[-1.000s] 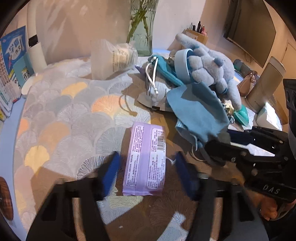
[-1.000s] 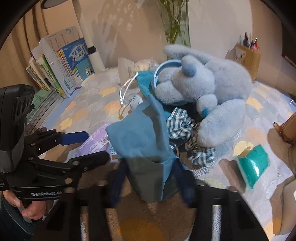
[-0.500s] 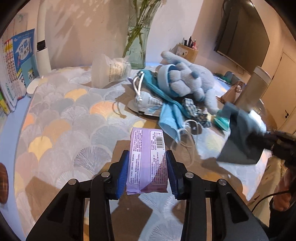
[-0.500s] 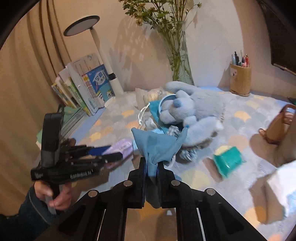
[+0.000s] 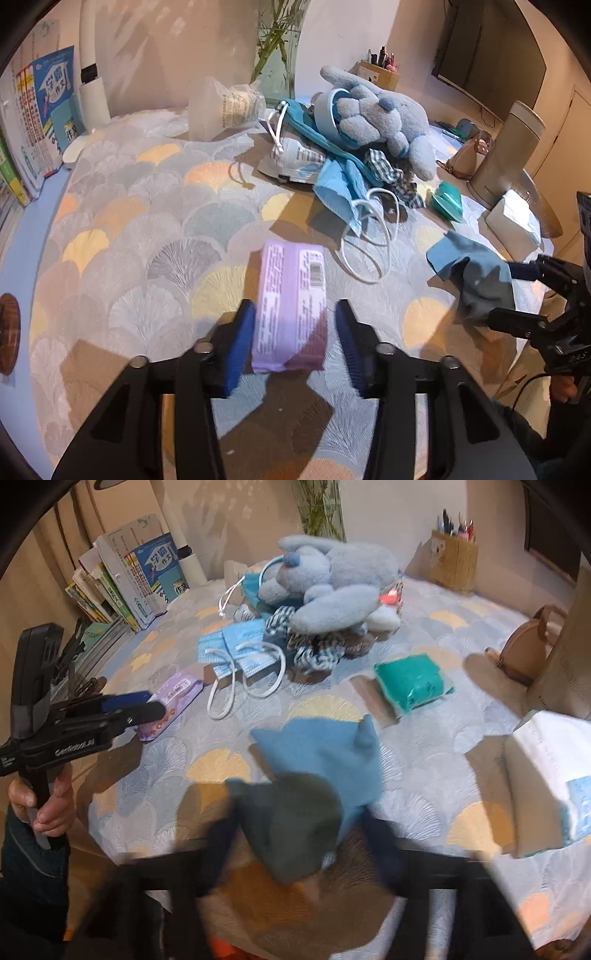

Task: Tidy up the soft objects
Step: 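Carry the purple packet and blue cloth with both tools to the glass bowl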

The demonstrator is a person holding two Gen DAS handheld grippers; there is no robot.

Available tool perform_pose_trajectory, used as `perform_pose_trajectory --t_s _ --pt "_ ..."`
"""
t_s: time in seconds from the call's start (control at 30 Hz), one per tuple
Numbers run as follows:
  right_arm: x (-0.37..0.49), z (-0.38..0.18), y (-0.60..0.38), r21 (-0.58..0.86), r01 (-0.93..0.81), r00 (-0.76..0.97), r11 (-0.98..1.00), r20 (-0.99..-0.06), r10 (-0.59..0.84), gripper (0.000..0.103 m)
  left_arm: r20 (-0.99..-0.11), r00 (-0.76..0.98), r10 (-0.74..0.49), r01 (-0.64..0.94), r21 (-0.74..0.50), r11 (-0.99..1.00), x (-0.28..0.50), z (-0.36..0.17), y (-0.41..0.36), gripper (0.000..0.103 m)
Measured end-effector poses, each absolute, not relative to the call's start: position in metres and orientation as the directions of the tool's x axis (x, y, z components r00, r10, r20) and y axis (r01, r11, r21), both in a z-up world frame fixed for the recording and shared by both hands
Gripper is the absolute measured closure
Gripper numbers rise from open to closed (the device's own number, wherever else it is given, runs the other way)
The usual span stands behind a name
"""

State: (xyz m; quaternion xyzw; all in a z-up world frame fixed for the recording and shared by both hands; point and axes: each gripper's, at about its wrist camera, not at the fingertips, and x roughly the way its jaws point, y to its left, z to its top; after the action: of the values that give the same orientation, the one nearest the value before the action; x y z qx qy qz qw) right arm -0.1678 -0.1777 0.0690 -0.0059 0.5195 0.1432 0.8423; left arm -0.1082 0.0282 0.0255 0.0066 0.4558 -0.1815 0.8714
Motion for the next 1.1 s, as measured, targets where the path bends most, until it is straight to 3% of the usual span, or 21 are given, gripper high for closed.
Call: perform_pose_trajectory --t_s 0.17,0.23,0.33,0.4,0.5,0.77,0.97,1.1 --pt "-0.17 0.065 -0.171 0.144 -0.291 0.405 0.946 -0.877 0.259 0.016 -0.814 0.521 -0.257 0.306 -0.103 0.946 -0.107 0.016 0.018 0.058" --pt "-0.166 0.061 -0.17 0.084 -0.275 0.422 0.958 -0.885 0.198 0.016 -0.803 0.544 -0.243 0.304 -0.081 0.949 -0.109 0.017 0.014 0.066" --pt "-0.16 0.054 -0.175 0.085 -0.256 0.415 0.963 -0.89 0.189 0.02 -0.784 0.587 -0.202 0.296 -0.025 0.955 -0.115 0.024 0.007 0.068" --pt "-0.16 0.049 -0.176 0.094 -0.274 0.401 0.957 -0.893 0.203 0.074 -0.758 0.621 -0.199 0.31 0.004 0.951 -0.125 0.036 0.001 0.068" --pt "-0.166 0.059 -0.178 0.078 -0.281 0.433 0.957 -0.879 0.199 0.091 -0.714 0.652 -0.254 0.347 -0.018 0.938 -0.139 0.063 -0.007 0.068" --pt "-0.192 0.137 -0.238 0.13 -0.233 0.625 0.964 -0.739 0.251 0.091 -0.604 0.67 -0.431 0.518 -0.035 0.855 -0.152 0.134 -0.093 0.068" --pt "-0.219 0.198 -0.343 0.076 -0.029 0.743 0.997 -0.666 0.072 0.091 -0.585 0.543 -0.602 0.7 -0.081 0.71 -0.146 0.169 -0.21 0.067" --pt "-0.219 0.21 -0.427 0.067 0.184 0.711 0.981 -0.698 -0.086 0.091 -0.599 0.469 -0.649 0.763 -0.095 0.639 -0.136 0.176 -0.294 0.067"
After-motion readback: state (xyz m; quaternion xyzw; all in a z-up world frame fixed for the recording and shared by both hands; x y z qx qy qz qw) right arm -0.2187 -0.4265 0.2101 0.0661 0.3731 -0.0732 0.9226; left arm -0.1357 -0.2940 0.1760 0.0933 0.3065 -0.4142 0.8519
